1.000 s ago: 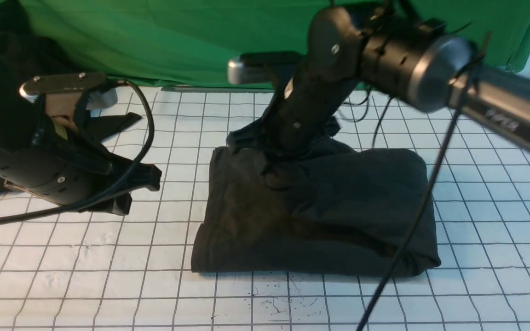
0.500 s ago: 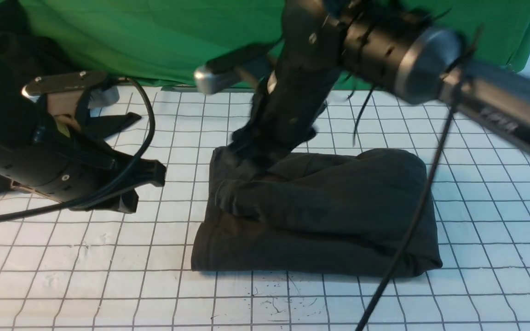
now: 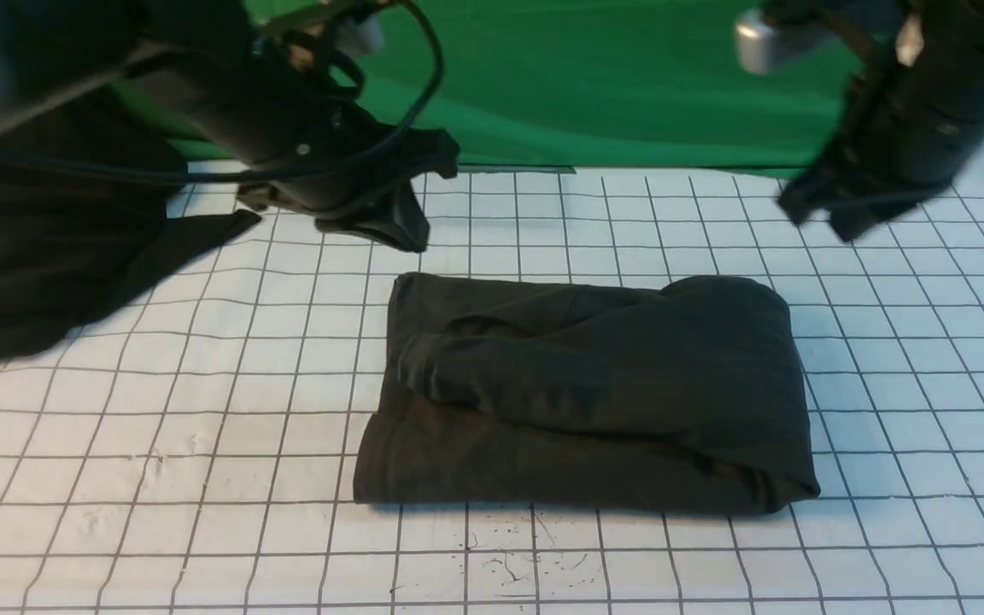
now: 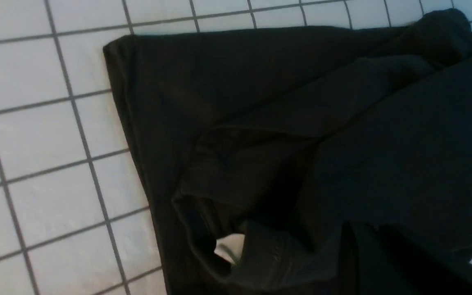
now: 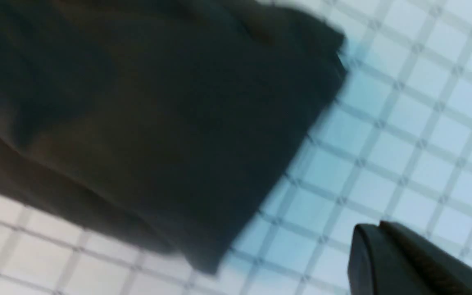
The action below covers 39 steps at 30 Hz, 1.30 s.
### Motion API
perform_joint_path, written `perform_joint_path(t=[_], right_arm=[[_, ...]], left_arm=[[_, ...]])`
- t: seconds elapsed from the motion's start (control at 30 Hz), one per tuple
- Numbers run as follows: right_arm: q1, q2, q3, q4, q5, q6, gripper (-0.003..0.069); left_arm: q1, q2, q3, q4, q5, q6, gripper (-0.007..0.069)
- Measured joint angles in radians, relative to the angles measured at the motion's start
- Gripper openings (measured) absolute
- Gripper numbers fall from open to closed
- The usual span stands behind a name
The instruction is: Fold a long-sleeved shirt over a white checkered tablecloth.
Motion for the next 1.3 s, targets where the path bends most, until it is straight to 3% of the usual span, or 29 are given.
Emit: perform_joint_path(t=[0.03,0.17,0.33,0.47,0.5,0.53,0.57,0.6,1.3], right_arm=[[-0.004,-0.005,0.007,0.0,-0.002,0.0,-0.0003],[-0.064,-0.092,0.129,0.0,-0.049,-0.001,-0.0006],[-0.075,-0.119,0.157,0.003,-0.07,-0.002,-0.0005],[-0.075,-0.122,0.159,0.015,-0.082,-0.003,-0.0006],[-0.075,-0.122,0.159,0.017,-0.085,-0.003,-0.0006],[-0.075,-0.122,0.159,0.017,-0.086,-0.004,-0.0006],[-0.075,-0.122,0.159,0.019,-0.088,-0.005,-0.0006],[-0.075,-0.122,0.159,0.019,-0.088,-0.006,-0.0006],[-0.075,-0.122,0.16,0.022,-0.145,-0.026,-0.0006]], left_arm=[[0.0,0.014,-0.01,0.0,0.005,0.001,0.0091],[-0.001,0.143,-0.061,-0.043,0.061,0.007,0.0265],[-0.019,0.215,-0.064,-0.036,0.133,0.008,0.0331],[-0.034,0.254,-0.063,-0.006,0.231,0.011,0.0248],[-0.041,0.255,-0.061,0.012,0.265,0.022,0.0162],[-0.042,0.255,-0.061,0.013,0.265,0.022,0.0149],[-0.048,0.25,-0.047,0.015,0.28,0.041,0.0062],[-0.05,0.244,-0.033,0.015,0.283,0.049,0.0042],[-0.052,0.001,0.294,0.064,0.19,0.047,0.0029]])
